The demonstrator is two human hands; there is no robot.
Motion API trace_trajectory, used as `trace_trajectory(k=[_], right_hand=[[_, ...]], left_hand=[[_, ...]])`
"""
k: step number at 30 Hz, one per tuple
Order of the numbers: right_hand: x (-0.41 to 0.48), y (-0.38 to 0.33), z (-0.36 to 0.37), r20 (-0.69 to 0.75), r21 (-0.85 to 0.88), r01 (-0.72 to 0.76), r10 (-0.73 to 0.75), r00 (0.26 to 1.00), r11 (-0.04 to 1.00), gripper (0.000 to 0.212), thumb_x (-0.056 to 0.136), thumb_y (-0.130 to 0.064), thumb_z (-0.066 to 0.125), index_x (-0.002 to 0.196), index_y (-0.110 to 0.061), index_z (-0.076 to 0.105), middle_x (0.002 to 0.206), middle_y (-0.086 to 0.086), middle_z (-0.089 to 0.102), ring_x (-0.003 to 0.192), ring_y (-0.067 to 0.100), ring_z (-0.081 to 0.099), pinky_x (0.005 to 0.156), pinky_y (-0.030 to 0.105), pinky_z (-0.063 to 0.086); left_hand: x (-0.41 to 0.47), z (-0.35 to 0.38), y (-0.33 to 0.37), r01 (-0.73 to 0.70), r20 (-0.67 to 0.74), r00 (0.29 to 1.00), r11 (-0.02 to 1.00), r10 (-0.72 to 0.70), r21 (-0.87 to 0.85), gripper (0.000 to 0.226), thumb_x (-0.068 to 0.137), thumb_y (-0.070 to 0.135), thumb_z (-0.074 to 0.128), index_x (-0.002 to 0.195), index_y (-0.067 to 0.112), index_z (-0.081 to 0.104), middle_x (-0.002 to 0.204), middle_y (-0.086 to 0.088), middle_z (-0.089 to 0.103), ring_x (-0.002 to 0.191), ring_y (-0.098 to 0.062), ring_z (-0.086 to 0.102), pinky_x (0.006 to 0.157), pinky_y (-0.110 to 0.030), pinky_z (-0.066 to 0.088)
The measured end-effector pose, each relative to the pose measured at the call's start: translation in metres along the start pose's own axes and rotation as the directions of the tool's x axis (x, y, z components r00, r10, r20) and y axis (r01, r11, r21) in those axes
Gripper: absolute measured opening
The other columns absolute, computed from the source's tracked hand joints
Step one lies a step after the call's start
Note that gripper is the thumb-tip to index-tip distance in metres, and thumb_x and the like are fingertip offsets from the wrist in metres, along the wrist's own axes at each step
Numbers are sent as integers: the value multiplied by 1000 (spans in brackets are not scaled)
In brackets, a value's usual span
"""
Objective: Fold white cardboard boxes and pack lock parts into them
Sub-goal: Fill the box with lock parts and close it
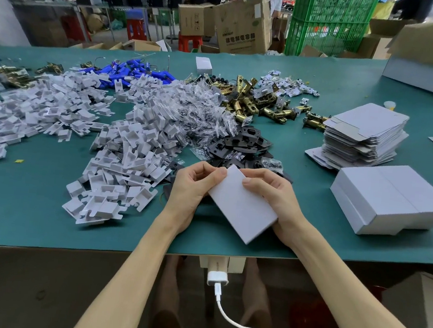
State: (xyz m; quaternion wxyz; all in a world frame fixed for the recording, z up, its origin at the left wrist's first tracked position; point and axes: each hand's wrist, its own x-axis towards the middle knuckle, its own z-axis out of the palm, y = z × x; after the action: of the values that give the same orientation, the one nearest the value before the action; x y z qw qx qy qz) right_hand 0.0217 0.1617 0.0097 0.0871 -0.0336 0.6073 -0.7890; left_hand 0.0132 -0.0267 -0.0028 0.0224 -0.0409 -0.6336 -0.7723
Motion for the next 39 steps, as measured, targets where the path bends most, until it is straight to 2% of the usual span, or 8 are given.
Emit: trace_trajectory(k=[14,17,19,21,24,26,30,39], right_hand=[[0,3,1,-25,-18,16,-16,1000,1000,32,74,-25,79,104,-14,78,100,13,77,78,22,71,62,29,57],[1,3,1,-16,-18,22,-22,1000,1000,31,76,-25,78,105,-13,77,99,13,77,78,21,71,62,28,57],[0,3,1,-10,-31,19,-19,1000,999,30,77,-25,78,104,-13,77,98,12,77,78,22,71,61,28,56],[1,3,1,-6,-40,24,-25,1000,999,29,77,-25,77,104,-14,77,99,12,77,78,22,71,61,28,56],[0,3,1,8,-38,38,-38,999,999,29,79,-24,76,107,-17,77,101,12,76,79,21,70,62,27,56],[0,3,1,15,-31,44,-44,999,999,27,81,-21,76,108,-18,77,101,11,77,79,21,70,62,27,56],[0,3,1,17,-35,45,-44,999,998,21,91,-13,71,110,-18,78,102,15,77,79,22,70,62,27,57],[1,7,1,30,-77,83,-80,996,994,22,93,-11,69,113,-17,76,103,16,76,79,23,70,63,29,57]], left_hand=[[1,-2,-4,-9,-1,1000,999,9,54,18,85,30,78,69,23,71,76,-2,61,76,-17,51,73,-34,42],[1,-2,-4,-22,8,1000,999,22,40,7,85,29,78,86,22,79,87,-6,68,83,-19,55,79,-39,46],[0,-3,-4,-29,32,999,998,27,64,19,88,31,76,105,23,81,95,-14,68,89,-22,55,82,-42,46],[0,-3,-4,-19,43,999,997,15,74,27,89,33,75,114,24,80,104,-24,69,91,-23,55,83,-41,46],[-1,-2,-4,-14,31,999,998,12,66,27,88,33,75,111,21,82,105,-13,76,91,-18,58,82,-35,46],[-1,-2,-4,-9,26,1000,998,8,55,26,87,31,75,109,20,82,102,-9,76,91,-18,59,83,-36,45],[-1,-2,-4,-1,6,1000,1000,1,22,25,86,29,76,106,16,82,99,-10,76,91,-21,58,86,-43,43],[-1,-2,-4,-14,6,1000,999,14,34,17,91,16,78,107,11,81,103,-13,78,90,-17,65,84,-34,49]])
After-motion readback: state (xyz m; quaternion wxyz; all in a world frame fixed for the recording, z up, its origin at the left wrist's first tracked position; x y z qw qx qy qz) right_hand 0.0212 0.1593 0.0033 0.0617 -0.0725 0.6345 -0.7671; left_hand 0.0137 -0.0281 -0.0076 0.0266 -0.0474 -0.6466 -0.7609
